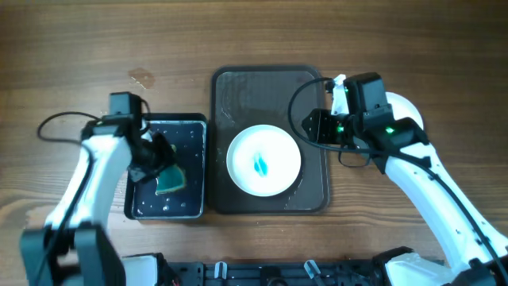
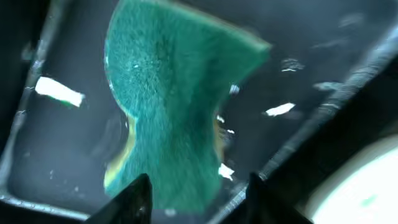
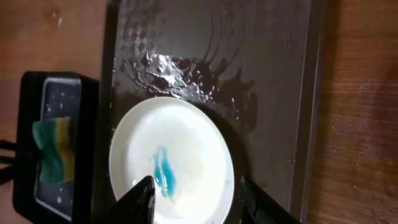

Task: Clean dirty plates on tray and stack at the side
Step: 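Grasp the green sponge in the black tray with the left gripper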

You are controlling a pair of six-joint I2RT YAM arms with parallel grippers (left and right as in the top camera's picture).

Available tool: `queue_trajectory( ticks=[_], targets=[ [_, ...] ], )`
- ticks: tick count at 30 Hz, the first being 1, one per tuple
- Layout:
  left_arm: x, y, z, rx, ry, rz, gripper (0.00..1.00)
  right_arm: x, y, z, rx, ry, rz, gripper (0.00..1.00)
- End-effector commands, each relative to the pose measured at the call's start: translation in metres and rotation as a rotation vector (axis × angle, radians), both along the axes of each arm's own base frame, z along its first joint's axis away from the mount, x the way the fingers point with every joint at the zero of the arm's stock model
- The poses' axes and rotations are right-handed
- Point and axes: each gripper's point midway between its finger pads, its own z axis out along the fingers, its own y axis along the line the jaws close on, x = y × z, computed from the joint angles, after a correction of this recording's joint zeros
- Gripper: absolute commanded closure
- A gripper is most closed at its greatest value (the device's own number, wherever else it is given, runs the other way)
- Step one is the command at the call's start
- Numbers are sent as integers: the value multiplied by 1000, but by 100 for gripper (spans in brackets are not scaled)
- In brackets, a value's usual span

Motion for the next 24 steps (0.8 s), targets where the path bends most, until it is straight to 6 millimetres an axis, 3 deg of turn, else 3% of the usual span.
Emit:
queue_trajectory(
  ticks=[1,3,5,6,9,12,14,15,17,20,24],
  targets=[
    [-20,15,-40,160,178,68,66,-3,1,0,-8,6,22,55],
    [-21,10,-54,143,211,59,73,-4,-1,-1,-17,11,16,56],
    [-16,-4,-63,71,208,11,92,-4,-1,-1,-18,11,16,55],
    [-13,-12,-64,31,197,-16,96,-3,-2,-1,-21,9,14,56],
    [-9,-19,-56,-7,182,-42,96,-3,-2,-2,-23,10,12,56],
    [-2,-16,-32,-11,172,-91,96,-3,-2,-2,-24,9,12,55],
    [6,-13,-11,-13,150,-131,89,-3,-2,-2,-23,10,12,55],
    [10,-12,-3,-13,133,-139,73,-3,-2,-2,-23,10,12,56],
    [21,-7,7,12,87,-136,55,-3,-2,-2,-23,10,12,55],
    [23,7,3,94,85,-137,60,-4,-3,-2,-24,12,13,56],
    [18,15,-28,147,63,-125,62,-5,-3,-3,-26,19,12,56]
  ],
)
